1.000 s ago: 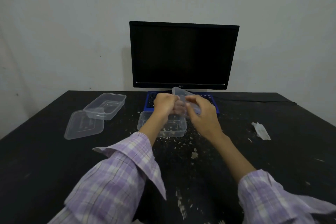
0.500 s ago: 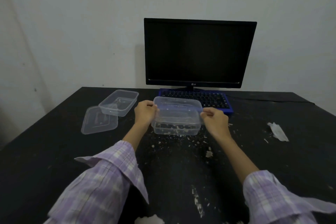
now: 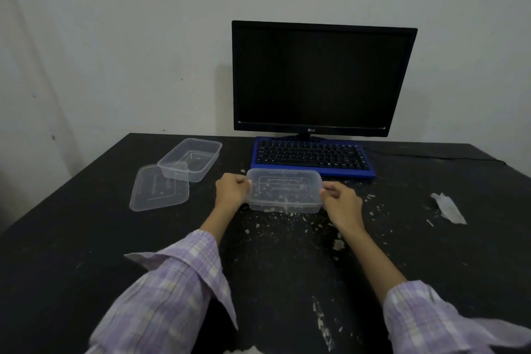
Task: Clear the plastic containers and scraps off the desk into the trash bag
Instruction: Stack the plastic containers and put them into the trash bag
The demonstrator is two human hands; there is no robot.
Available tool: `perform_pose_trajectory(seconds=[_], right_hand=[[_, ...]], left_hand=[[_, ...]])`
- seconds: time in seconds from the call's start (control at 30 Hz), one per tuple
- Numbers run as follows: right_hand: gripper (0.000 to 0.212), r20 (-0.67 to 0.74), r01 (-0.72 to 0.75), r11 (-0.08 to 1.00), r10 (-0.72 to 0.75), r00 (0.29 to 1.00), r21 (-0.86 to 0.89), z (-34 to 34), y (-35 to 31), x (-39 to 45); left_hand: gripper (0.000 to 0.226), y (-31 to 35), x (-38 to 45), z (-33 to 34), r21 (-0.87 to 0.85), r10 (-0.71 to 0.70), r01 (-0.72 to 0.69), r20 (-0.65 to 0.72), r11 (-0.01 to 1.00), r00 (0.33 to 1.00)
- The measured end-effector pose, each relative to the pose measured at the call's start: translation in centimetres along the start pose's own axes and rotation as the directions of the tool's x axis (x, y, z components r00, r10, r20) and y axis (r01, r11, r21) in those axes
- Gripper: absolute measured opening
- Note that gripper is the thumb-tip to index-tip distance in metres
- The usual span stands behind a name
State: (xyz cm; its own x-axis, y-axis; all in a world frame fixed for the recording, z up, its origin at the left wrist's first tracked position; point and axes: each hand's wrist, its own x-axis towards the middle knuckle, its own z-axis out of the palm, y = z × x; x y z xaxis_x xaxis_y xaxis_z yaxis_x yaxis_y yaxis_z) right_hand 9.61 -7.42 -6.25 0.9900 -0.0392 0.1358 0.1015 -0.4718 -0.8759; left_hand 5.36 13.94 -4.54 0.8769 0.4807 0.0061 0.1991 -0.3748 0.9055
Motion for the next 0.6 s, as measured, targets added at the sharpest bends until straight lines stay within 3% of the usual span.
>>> perform_pose_trajectory(seconds=[0.2,0.43,0.5,0.6], right_hand=[[0.023,0.049,-0.119,0.985,0.113,0.992,0.128,0.0,0.4,0.8],[0.018,0.109,-0.114,0.988,0.103,0.989,0.1,0.1,1.3,1.0],[0.021,0.139,-0.069,0.997,0.065,0.988,0.025,0.2,1.4,1.1],[0.046,0.232,0.045,0.987,-0.009,0.973,-0.154,0.3,1.2,1.2]], left_hand=[[0.025,0.0,0.6,0.8,0.041,0.056,-0.054,-0.045,0.998,0.997],[0.024,-1.2,1.2,0.3,0.02,0.018,-0.02,0.12,1.0,0.993],[0.029,-1.1,1.0,0.4,0.083,0.066,-0.078,0.134,0.994,0.989],[0.039,-0.6,0.7,0.8,0.255,0.182,-0.222,0.169,0.941,0.969]])
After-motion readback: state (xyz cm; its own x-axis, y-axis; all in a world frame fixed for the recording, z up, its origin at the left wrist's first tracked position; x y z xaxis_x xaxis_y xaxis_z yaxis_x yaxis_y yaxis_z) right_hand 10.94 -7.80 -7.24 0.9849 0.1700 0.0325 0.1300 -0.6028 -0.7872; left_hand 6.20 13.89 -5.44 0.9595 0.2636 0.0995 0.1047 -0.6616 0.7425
